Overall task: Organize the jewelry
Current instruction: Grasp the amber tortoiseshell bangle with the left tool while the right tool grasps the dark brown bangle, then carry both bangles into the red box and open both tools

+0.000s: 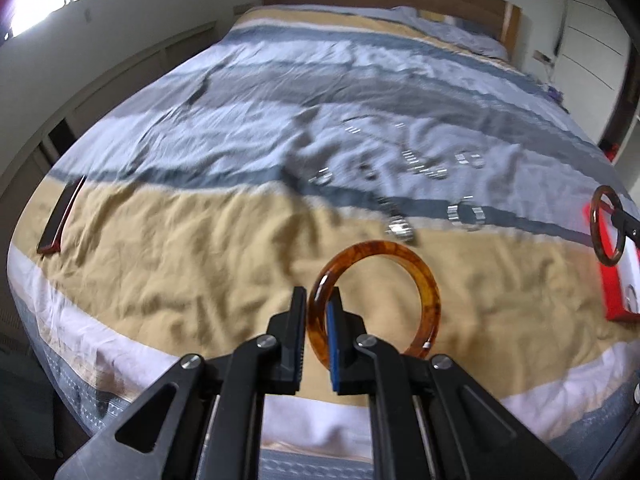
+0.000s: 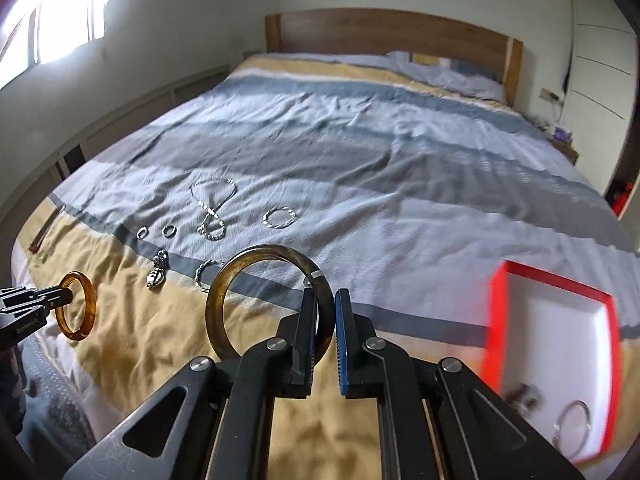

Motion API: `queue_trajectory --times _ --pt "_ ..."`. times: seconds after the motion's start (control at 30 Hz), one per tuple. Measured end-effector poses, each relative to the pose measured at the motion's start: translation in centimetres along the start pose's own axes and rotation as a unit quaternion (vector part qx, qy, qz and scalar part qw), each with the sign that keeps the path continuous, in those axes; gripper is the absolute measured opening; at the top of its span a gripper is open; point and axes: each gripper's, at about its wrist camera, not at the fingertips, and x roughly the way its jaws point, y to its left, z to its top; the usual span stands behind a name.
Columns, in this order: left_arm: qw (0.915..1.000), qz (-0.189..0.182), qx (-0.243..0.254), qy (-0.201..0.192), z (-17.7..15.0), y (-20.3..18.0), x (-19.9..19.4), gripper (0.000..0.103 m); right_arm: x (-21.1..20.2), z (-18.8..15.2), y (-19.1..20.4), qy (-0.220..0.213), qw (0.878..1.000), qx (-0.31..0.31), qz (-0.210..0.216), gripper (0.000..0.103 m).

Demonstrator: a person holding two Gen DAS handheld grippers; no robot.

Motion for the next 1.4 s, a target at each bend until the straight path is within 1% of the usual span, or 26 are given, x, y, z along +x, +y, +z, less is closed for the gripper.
queue_trajectory --times 0.13,0.3,0.4,0.43,0.53,0.63,0.7,0.77,0.9,0.93,1.07,1.17,1.27,1.4 --pt "0.9992 -0.027 0.027 -0.011 0.5 -4.0 -1.6 0.009 -2.9 -1.4 -3.3 -0.009 0.999 0.026 -0.021 0.009" --pt "0.9941 -0.081 0.071 -0.013 1.5 -11.6 -2.4 0.009 -5.4 -3.5 -9.3 -0.009 0.996 0.063 -0.06 0.009" --pt "0.9877 -0.118 0.102 -0.008 2.2 -17.2 -2.2 0.009 -6.0 -4.8 -14.0 -0.001 0.993 0.084 -0.087 0.009" --pt "0.9842 -0.133 0.116 -0.008 2.5 -19.7 -2.0 0.009 -6.1 -5.0 -15.1 0.001 0.992 0.088 -0.093 0.009" --pt "0.976 -0.169 0.137 0.001 3.2 -25.1 -1.4 0.009 -5.7 -6.0 -18.8 0.013 0.988 0.101 -0.113 0.009" --pt "0.9665 -0.19 0.172 0.005 3.7 -31.6 -0.5 0.009 -4.8 -6.9 -22.2 0.024 0.986 0.11 -0.126 0.009" --pt "0.9623 -0.194 0.191 0.009 3.8 -35.0 0.3 0.009 -3.9 -7.1 -24.0 0.031 0.984 0.113 -0.131 0.009" --pt "0.9585 -0.191 0.211 0.013 3.8 -37.9 1.4 0.009 -3.1 -7.1 -25.0 0.036 0.984 0.11 -0.134 0.009" --pt "0.954 -0.175 0.243 0.02 3.7 -41.9 3.5 0.009 -1.1 -7.0 -26.7 0.047 0.985 0.101 -0.132 0.009" --pt "0.9534 -0.165 0.252 0.022 3.7 -42.8 4.3 0.009 -0.6 -6.9 -26.9 0.05 0.985 0.096 -0.133 0.009" --pt "0.9533 -0.139 0.267 0.026 3.5 -44.3 6.5 0.009 0.7 -7.0 -27.3 0.062 0.986 0.082 -0.129 0.009" --pt "0.9498 -0.134 0.282 0.025 3.3 -45.0 7.0 0.009 1.6 -7.4 -27.3 0.073 0.986 0.068 -0.133 0.009" --pt "0.9499 -0.127 0.284 0.031 2.8 -45.2 7.7 0.009 2.1 -8.0 -27.6 0.081 0.984 0.069 -0.14 0.009" --pt "0.9493 -0.106 0.295 0.022 2.3 -45.7 7.8 0.011 1.9 -8.1 -27.3 0.078 0.984 0.061 -0.146 0.008"
